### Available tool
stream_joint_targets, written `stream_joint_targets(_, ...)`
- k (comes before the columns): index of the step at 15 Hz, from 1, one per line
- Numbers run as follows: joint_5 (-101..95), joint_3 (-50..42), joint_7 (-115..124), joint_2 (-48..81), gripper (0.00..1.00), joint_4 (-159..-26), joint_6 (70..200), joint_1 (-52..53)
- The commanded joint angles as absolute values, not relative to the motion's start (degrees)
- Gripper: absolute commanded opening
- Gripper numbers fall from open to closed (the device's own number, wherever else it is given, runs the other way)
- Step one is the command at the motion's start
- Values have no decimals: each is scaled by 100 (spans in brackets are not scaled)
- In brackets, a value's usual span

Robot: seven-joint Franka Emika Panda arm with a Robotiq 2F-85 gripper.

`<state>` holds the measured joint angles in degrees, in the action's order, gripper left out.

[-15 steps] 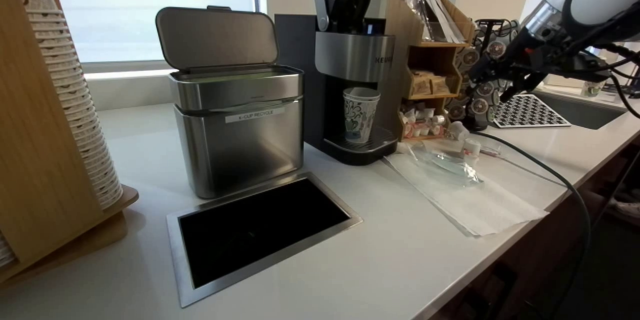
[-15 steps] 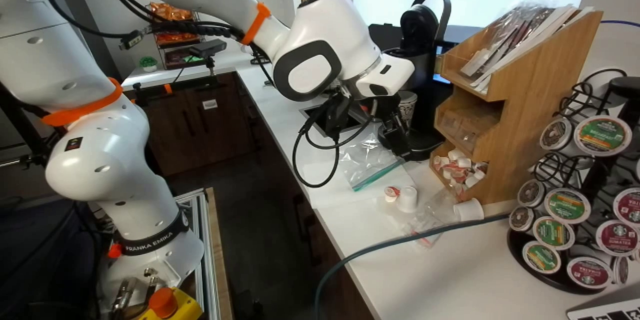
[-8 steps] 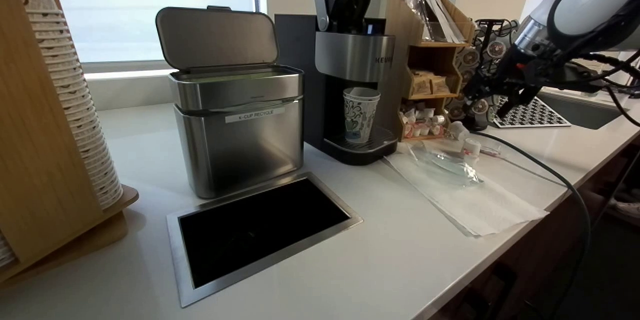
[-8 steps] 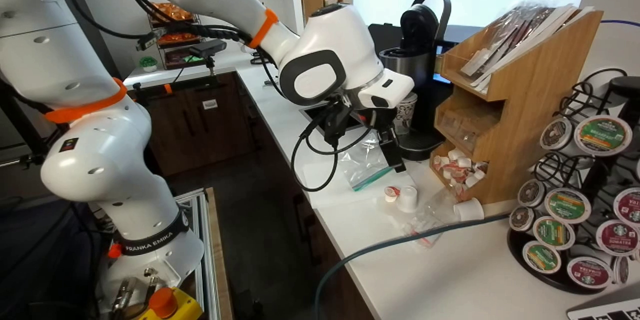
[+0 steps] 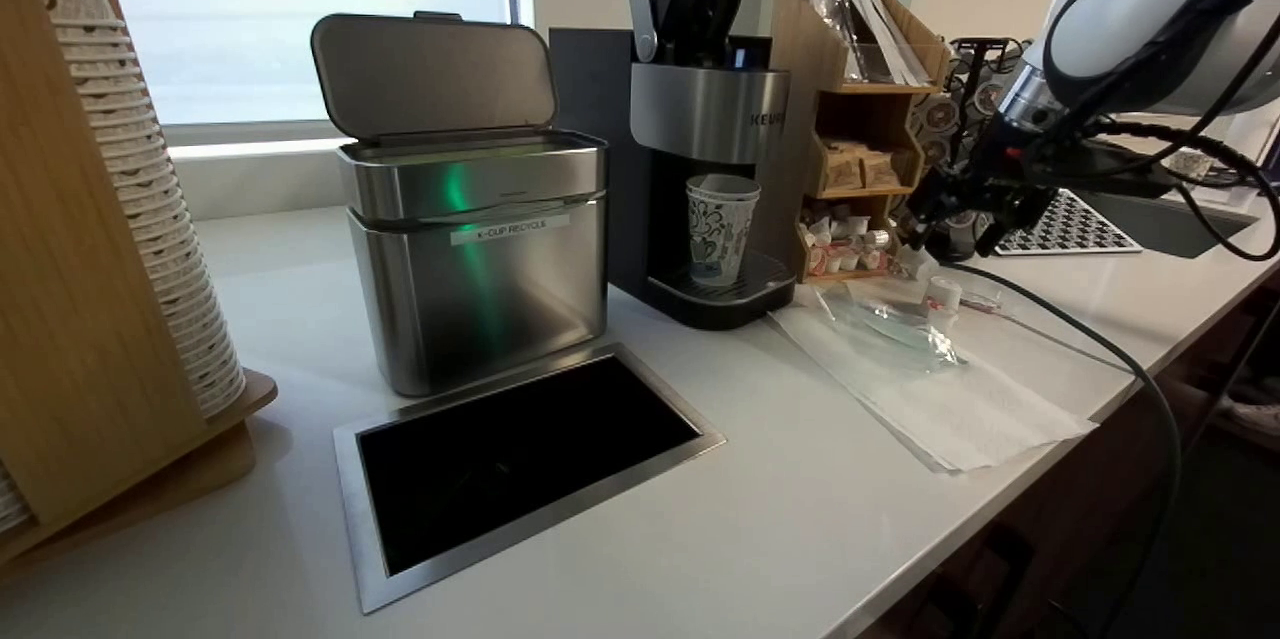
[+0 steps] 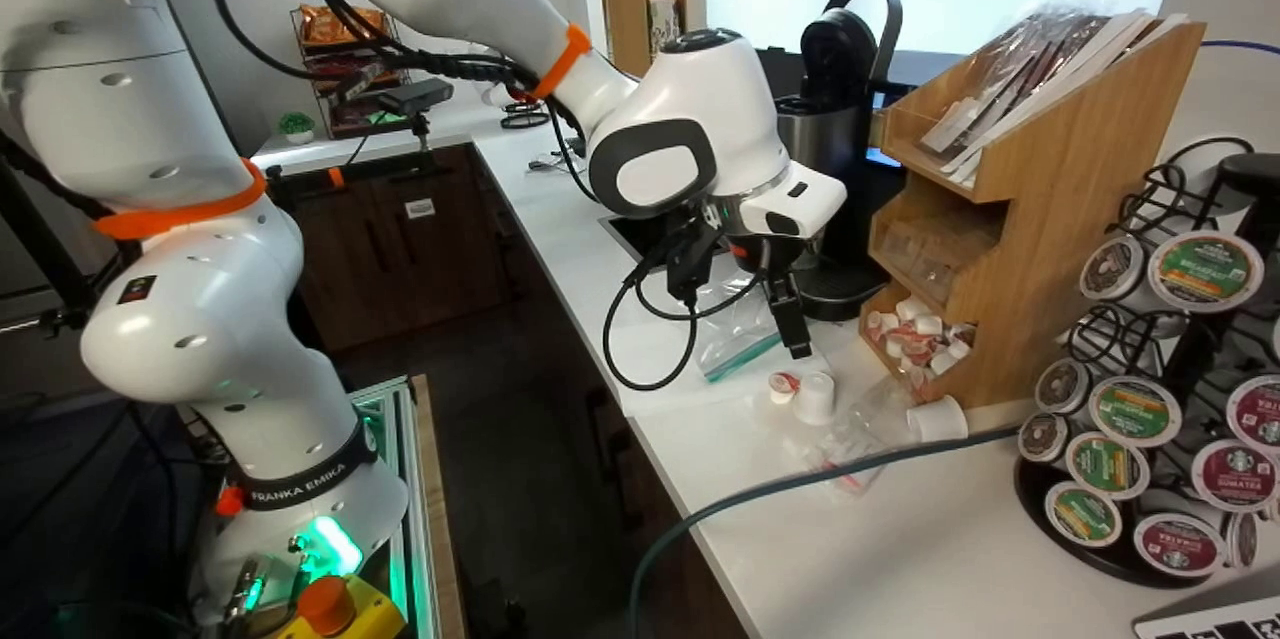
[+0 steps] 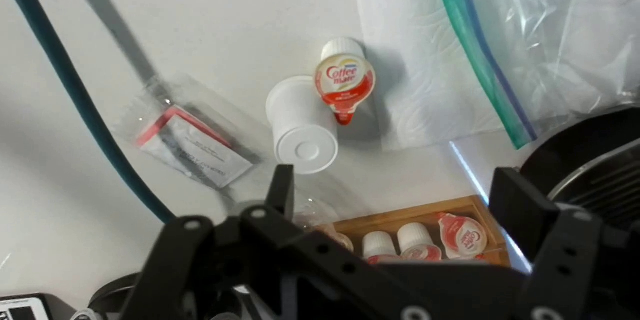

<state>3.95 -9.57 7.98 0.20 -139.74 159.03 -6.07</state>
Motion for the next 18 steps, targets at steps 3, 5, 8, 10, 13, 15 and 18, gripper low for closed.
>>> stream_joint_targets(3,1118,-791,54,485,100,-13671,15781,-694)
stream_joint_targets(5,1483,-722,-309,597,100,-13636,15869,-748)
stream_joint_targets(8,2072,-591,-846,716,100,-13555,15868,-863)
stream_joint_targets(10,2361,-607,-1149,800,100,-13510,15874,-877)
stream_joint_targets(13,2693,-601,-1525,897,100,-13462,15903,-949)
stream_joint_targets(15,2824,-606,-1692,960,100,-13426,15923,-993)
stream_joint_targets(18,2890,-630,-1784,1039,100,-13384,15988,-1047)
